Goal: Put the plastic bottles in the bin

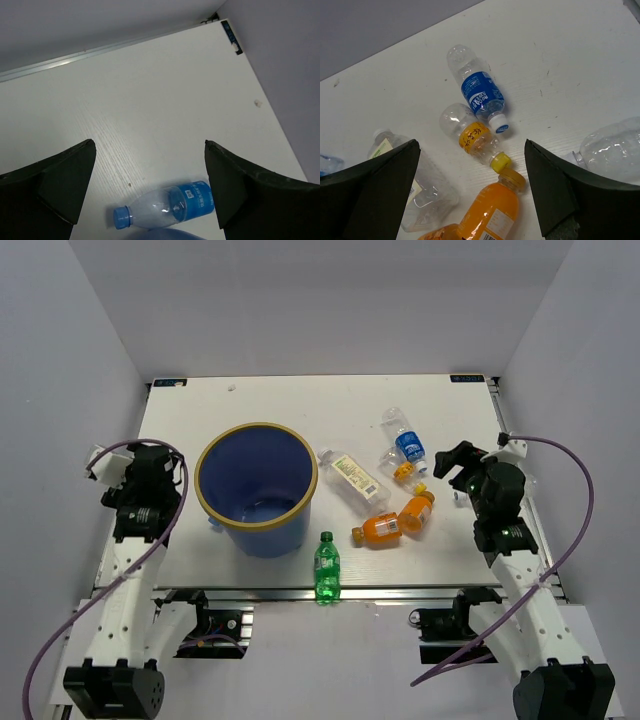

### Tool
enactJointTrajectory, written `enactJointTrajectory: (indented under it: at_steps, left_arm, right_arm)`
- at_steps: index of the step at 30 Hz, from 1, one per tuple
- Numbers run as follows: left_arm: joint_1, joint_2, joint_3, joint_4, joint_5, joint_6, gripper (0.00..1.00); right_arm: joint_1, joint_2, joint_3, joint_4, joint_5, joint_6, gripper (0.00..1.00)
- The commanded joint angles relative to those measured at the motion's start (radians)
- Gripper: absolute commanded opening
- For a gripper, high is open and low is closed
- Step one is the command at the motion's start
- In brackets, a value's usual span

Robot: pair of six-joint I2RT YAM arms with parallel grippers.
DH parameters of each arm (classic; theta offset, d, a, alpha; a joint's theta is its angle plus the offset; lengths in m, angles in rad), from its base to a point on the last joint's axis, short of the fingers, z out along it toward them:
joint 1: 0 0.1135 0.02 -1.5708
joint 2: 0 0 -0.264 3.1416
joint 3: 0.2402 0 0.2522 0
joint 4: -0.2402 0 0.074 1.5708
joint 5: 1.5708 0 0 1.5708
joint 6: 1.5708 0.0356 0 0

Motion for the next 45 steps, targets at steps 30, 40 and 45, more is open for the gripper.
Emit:
enactJointTrajectory:
  at_steps: [30, 40, 45]
  left_arm:
    - [0.234, 0.411, -0.195, 0.535, 0.427, 0.285, 0.98]
    - [0.232, 0.42, -0.219, 0.55, 0.443, 0.287, 0.98]
    - [0.234, 0.424, -0.221, 0.556, 0.464, 0.287, 0.98]
  right_arm:
    - [-0.259, 0.71, 0.416, -0.294, 0.435, 0.162, 0.89]
    - [-0.29, 0.978, 0.454, -0.345, 0.397, 0.306, 0.89]
    - [-0.29, 0.988, 0.407, -0.259, 0.371, 0.309, 0.83]
